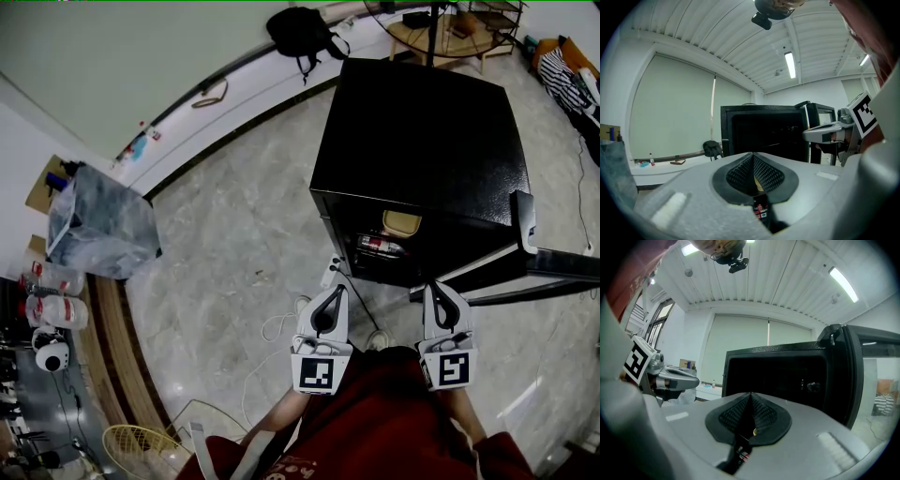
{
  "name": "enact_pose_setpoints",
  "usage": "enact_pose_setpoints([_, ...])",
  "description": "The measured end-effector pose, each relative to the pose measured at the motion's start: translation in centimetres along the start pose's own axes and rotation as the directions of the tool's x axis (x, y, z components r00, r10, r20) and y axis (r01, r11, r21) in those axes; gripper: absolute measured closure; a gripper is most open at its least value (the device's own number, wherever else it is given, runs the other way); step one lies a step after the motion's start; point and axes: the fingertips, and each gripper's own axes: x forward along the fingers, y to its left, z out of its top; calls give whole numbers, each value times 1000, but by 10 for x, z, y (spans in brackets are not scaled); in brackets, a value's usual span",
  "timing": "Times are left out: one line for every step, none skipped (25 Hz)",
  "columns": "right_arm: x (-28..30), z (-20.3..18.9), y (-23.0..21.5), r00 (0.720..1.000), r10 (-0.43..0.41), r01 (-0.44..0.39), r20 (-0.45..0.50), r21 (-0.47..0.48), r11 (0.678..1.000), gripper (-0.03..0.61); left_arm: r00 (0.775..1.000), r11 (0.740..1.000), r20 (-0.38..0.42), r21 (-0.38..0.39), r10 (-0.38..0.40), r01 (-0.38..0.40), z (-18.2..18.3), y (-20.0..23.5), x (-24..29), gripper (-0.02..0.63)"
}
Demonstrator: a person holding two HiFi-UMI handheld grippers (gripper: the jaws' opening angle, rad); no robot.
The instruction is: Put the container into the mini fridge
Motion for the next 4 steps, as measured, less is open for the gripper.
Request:
enact_pose_setpoints([0, -1, -1, 1000, -3, 3, -5, 1, 1000, 578, 1000, 1000, -4, 1, -1, 1, -1, 0, 0, 606])
enact_pose_setpoints([0, -2, -1, 1000, -4, 4, -9, 0, 1000, 578, 1000, 1000, -6, 1, -2, 2, -1, -1, 1, 606])
enact_pose_setpoints([-1, -3, -2, 1000, -4, 4, -10, -1, 1000, 578, 1000, 1000, -6, 1, -3, 3, -2, -2, 1, 606])
enact_pose_setpoints([-1, -3, -2, 1000, -5, 5, -11, -2, 1000, 578, 1000, 1000, -5, 2, -5, 5, -2, -2, 1, 606])
